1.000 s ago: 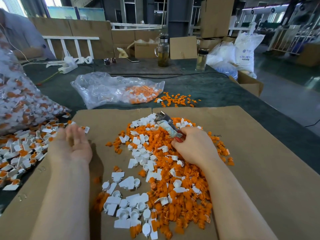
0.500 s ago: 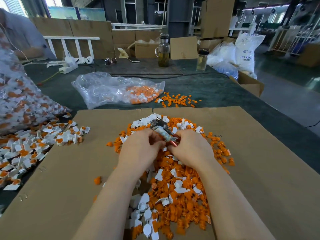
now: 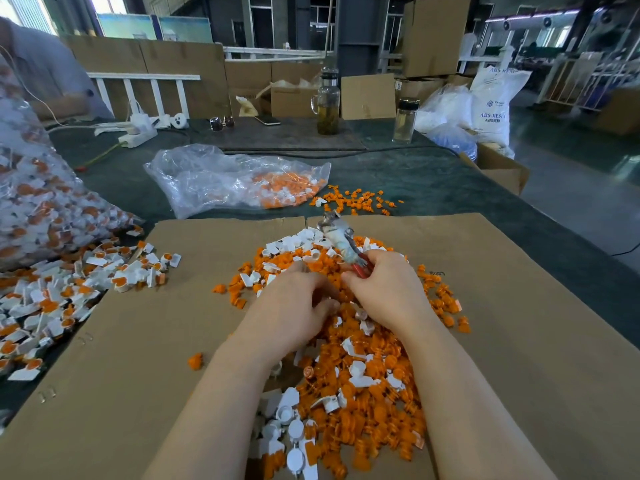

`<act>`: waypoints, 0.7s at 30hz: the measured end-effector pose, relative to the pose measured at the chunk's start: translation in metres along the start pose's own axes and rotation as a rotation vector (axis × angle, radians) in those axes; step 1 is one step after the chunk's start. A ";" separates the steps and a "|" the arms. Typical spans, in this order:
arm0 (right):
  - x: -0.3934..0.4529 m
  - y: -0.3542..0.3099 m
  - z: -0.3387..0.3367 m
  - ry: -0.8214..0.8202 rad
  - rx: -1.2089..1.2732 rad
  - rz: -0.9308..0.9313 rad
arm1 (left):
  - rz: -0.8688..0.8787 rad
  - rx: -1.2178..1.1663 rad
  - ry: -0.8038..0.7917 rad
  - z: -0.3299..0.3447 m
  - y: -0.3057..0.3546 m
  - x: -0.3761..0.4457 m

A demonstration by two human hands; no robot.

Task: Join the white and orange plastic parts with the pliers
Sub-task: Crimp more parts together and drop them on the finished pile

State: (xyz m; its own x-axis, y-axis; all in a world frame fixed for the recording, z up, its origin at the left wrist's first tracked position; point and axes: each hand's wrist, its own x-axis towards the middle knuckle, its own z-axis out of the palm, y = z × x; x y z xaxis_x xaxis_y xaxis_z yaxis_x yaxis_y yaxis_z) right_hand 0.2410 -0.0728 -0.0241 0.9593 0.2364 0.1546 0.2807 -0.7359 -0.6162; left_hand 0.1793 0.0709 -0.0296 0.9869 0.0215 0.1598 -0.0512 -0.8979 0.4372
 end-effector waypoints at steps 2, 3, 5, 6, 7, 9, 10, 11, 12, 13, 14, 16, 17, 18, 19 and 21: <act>0.000 0.001 -0.001 -0.009 0.087 0.001 | 0.006 -0.018 0.010 -0.001 0.001 -0.001; 0.000 0.001 -0.001 -0.013 0.118 0.001 | 0.009 -0.022 0.013 -0.002 0.001 -0.001; -0.001 0.000 -0.001 -0.019 0.156 -0.003 | 0.016 -0.022 0.007 0.000 0.000 0.000; -0.001 -0.001 0.000 -0.020 0.170 -0.008 | 0.019 -0.019 0.005 0.000 0.000 0.000; -0.001 -0.002 0.000 -0.021 0.185 -0.013 | 0.013 -0.018 -0.002 -0.001 0.001 0.000; -0.002 -0.003 0.000 -0.018 0.217 -0.019 | 0.006 -0.009 -0.011 0.000 0.001 -0.001; -0.003 -0.004 0.000 -0.014 0.230 -0.023 | 0.005 0.004 -0.012 0.000 0.001 -0.001; -0.003 -0.005 -0.001 -0.010 0.235 -0.029 | 0.003 0.013 -0.014 -0.001 0.001 -0.001; -0.003 -0.006 -0.001 -0.007 0.233 -0.034 | 0.002 0.012 -0.016 -0.002 0.001 -0.002; -0.004 -0.006 -0.001 -0.006 0.225 -0.036 | 0.000 0.005 -0.021 -0.003 0.001 -0.002; -0.004 -0.007 0.000 -0.004 0.213 -0.037 | 0.000 -0.003 -0.024 -0.004 0.001 -0.003; -0.004 -0.008 0.000 0.003 0.201 -0.039 | 0.008 -0.005 -0.022 -0.004 0.001 -0.002; -0.004 -0.008 0.000 0.010 0.205 -0.043 | 0.016 -0.002 -0.020 -0.004 0.001 -0.002; -0.005 -0.008 0.001 0.022 0.214 -0.050 | 0.023 0.001 -0.020 -0.004 0.000 -0.002; -0.005 -0.008 0.000 0.040 0.220 -0.058 | 0.029 -0.001 -0.025 -0.004 0.000 -0.002; -0.004 -0.008 -0.001 0.068 0.220 -0.066 | 0.032 -0.023 -0.040 -0.005 -0.003 -0.001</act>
State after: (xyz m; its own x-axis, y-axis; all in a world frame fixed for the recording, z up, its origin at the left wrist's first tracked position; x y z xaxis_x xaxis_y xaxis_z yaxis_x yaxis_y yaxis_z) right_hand 0.2349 -0.0686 -0.0196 0.9412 0.2307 0.2467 0.3359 -0.5624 -0.7555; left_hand 0.1776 0.0756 -0.0271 0.9900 -0.0248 0.1386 -0.0856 -0.8875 0.4528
